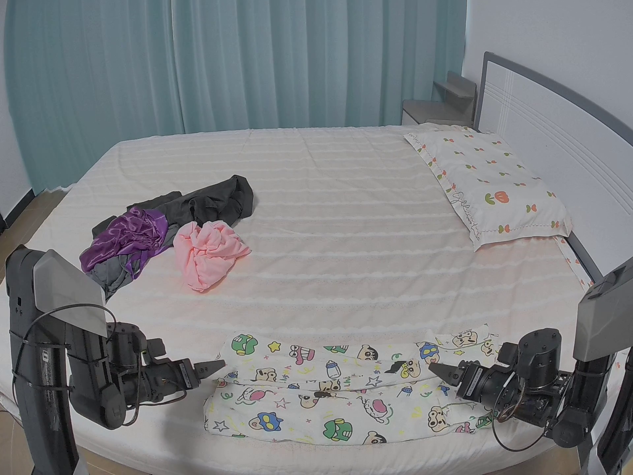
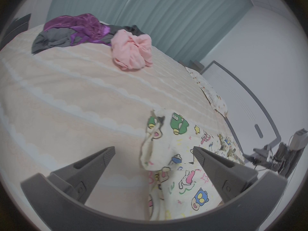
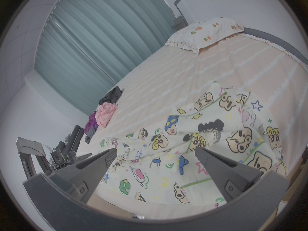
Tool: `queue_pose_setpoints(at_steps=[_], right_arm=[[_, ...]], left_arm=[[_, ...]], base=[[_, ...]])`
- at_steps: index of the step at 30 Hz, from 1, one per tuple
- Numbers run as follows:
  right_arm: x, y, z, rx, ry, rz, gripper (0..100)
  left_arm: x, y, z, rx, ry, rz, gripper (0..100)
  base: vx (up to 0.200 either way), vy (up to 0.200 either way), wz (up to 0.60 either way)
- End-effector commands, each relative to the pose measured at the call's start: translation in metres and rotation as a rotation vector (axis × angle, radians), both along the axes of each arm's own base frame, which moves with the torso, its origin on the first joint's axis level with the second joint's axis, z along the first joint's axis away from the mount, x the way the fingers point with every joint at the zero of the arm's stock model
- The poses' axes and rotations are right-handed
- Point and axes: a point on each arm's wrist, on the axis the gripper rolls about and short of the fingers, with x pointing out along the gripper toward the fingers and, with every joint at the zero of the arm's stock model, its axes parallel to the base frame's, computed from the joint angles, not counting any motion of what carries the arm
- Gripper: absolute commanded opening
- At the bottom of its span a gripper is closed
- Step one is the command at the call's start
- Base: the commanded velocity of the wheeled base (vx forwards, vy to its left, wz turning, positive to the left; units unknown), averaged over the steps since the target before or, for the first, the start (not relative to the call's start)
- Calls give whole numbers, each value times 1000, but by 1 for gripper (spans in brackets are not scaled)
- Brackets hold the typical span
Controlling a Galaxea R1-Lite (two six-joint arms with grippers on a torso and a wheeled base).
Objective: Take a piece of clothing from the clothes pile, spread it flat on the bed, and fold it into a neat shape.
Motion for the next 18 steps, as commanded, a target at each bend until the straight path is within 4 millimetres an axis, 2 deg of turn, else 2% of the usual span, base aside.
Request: queue_pose_setpoints(at_steps=[1,7,12,18], right_arm=[[-5,-2,15,33,-60,0,100],[-6,-2,24,54,-95,2,100],[-6,-2,23,52,-92,2,100],[-6,-2,23,52,-92,4,100]], left_arm=[[11,-19,-6,17,2,-51,100],[31,-30,-12,100,44,-24,100],[33,-31,-13,136,38,-48,100],[32,-47,-13,139,34,-98,100]], base=[[0,0,0],[0,0,0],[0,0,0],[0,0,0]])
